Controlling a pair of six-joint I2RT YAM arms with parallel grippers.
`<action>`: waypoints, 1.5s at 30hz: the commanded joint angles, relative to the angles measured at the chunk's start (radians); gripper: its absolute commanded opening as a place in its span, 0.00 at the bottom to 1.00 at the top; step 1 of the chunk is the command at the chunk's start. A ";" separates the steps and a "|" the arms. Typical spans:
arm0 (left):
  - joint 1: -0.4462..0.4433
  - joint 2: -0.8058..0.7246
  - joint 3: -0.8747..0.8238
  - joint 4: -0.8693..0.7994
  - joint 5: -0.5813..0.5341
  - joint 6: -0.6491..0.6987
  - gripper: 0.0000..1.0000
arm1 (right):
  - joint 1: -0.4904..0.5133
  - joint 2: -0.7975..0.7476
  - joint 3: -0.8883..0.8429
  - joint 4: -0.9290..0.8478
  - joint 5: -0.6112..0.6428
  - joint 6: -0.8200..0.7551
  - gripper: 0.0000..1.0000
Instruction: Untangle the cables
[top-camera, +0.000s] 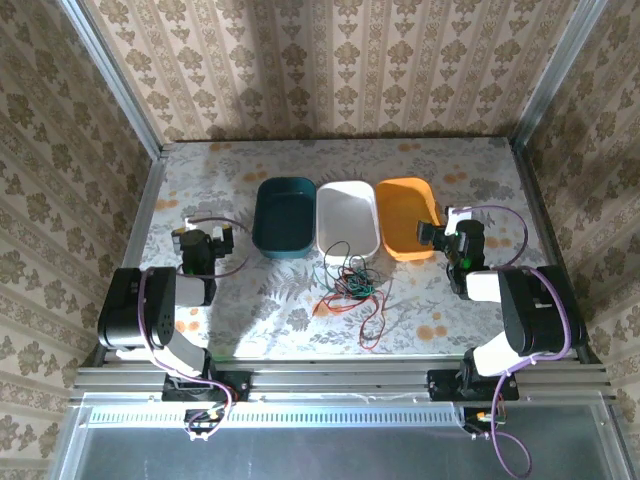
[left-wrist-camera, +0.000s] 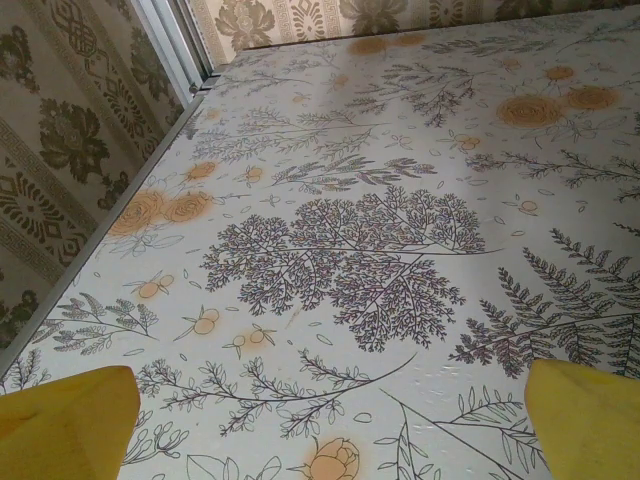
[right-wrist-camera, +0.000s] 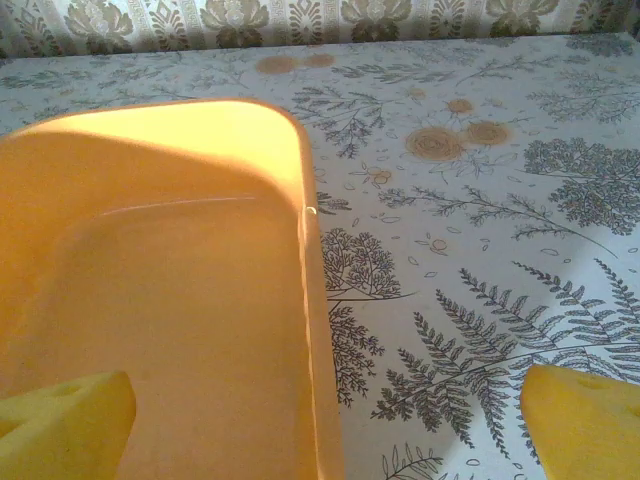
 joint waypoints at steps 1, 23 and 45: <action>-0.002 0.003 0.008 0.035 -0.004 -0.003 1.00 | -0.007 0.007 0.000 0.023 -0.016 -0.014 1.00; -0.002 0.003 0.007 0.035 -0.003 -0.003 1.00 | 0.001 0.004 -0.003 0.026 -0.007 -0.018 1.00; -0.245 -0.244 0.276 -0.582 -0.188 -0.002 1.00 | 0.193 -0.338 0.295 -0.786 0.158 0.113 0.95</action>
